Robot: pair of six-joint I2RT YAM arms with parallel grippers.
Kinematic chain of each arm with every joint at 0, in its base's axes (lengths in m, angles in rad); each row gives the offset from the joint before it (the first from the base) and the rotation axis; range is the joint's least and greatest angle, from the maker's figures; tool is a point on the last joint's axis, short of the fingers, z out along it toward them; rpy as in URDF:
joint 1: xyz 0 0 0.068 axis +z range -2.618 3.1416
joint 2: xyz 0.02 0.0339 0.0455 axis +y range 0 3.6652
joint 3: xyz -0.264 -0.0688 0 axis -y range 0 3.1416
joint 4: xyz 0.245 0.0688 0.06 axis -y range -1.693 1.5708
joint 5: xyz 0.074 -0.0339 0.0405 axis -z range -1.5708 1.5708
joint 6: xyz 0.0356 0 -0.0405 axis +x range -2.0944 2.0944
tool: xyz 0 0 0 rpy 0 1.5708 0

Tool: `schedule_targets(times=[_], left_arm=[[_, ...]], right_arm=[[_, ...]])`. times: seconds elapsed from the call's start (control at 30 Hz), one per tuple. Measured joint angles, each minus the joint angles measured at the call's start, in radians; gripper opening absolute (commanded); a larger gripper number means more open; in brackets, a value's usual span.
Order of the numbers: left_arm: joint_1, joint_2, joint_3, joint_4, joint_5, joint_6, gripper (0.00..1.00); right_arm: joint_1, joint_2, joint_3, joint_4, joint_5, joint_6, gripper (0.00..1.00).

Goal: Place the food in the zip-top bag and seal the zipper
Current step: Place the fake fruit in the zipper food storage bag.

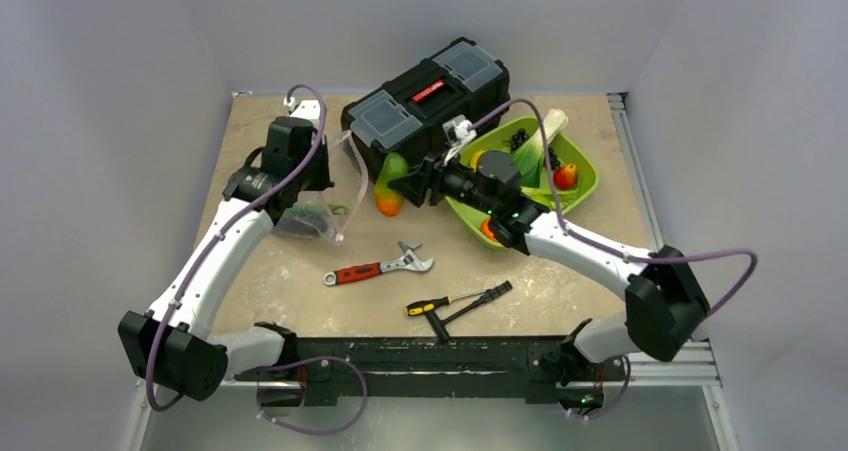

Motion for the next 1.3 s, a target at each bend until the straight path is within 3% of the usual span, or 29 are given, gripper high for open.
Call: schedule_targets(times=[0.33, 0.83, 1.3], left_arm=[[0.000, -0.042, -0.004, 0.019, -0.014, 0.000, 0.00], [0.000, -0.043, -0.004, 0.019, -0.014, -0.001, 0.00], [0.006, -0.056, -0.005, 0.019, -0.021, -0.001, 0.00]], right_arm=[[0.108, 0.227, 0.125, 0.134, -0.012, 0.119, 0.00], [0.151, 0.270, 0.237, 0.173, 0.115, 0.179, 0.00], [0.220, 0.412, 0.318, 0.100, 0.315, 0.237, 0.12]])
